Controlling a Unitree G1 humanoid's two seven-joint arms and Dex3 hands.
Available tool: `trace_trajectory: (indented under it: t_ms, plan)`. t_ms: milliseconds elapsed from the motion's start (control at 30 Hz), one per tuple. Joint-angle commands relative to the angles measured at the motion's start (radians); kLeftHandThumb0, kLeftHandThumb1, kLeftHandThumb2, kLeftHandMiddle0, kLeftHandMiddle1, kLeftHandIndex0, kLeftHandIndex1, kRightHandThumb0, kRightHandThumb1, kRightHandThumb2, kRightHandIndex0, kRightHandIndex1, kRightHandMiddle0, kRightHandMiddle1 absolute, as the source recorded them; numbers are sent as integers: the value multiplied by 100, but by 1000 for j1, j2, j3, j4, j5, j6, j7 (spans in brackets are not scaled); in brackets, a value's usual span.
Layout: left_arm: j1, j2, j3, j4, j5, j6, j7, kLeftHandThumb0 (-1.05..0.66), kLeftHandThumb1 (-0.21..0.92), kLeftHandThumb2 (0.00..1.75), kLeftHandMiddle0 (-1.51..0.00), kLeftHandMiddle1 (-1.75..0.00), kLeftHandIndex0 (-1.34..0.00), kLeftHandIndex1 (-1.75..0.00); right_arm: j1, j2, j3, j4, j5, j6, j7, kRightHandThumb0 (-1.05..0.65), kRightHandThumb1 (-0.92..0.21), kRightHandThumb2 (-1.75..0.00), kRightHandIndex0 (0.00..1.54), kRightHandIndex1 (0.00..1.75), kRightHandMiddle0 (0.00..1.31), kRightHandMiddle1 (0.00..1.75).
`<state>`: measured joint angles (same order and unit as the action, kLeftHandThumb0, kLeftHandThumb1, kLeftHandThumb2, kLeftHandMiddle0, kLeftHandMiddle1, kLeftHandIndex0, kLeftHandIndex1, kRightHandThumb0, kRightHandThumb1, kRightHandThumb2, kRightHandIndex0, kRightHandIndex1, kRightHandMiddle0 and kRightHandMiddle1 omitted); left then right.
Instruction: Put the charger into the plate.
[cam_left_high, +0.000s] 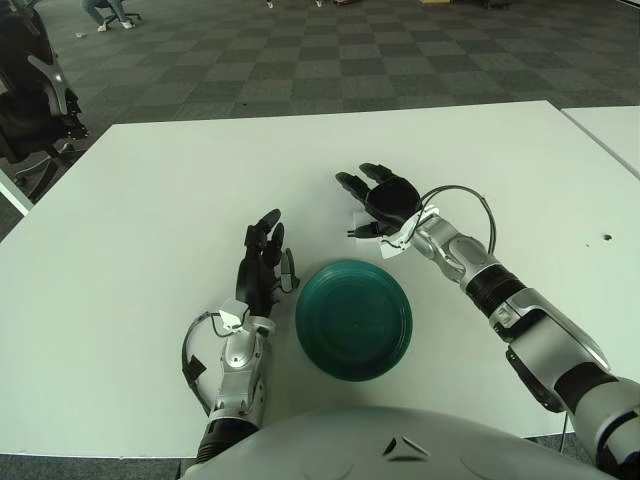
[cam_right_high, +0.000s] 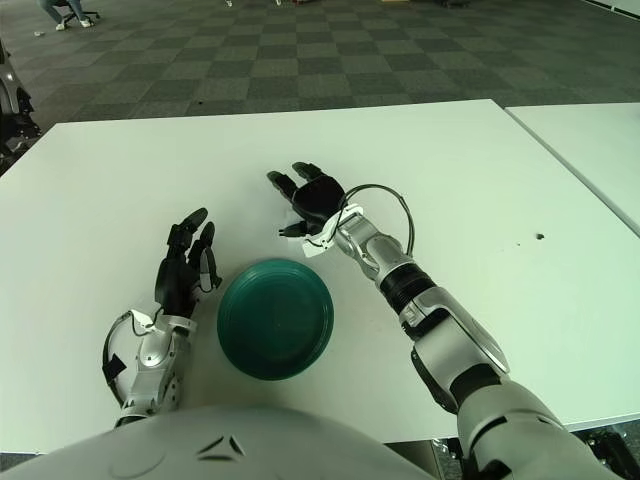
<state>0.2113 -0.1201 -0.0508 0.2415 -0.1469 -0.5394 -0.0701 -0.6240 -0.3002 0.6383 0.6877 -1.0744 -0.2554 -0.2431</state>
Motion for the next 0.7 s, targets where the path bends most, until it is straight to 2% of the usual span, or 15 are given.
trace_trajectory:
  t_ms: [0, 300, 667]
  plan:
    - [52, -67, 0, 109, -42, -9, -14, -88, 92, 86, -34, -1, -4, -88, -53, 3, 16, 60, -1, 12, -8, -80, -92, -73, 15, 0, 0, 18]
    - [51, -66, 7, 108, -52, 2, -27, -85, 92, 86, -35, -2, 0, -87, -85, 11, 50, 122, 10, 20, 20, -81, -92, -72, 14, 0, 0, 9]
    - [55, -69, 6, 86, -72, 37, -34, -80, 92, 86, -36, -1, 0, -83, -91, 16, 76, 160, 37, 0, 60, -82, -92, -76, 13, 0, 0, 12]
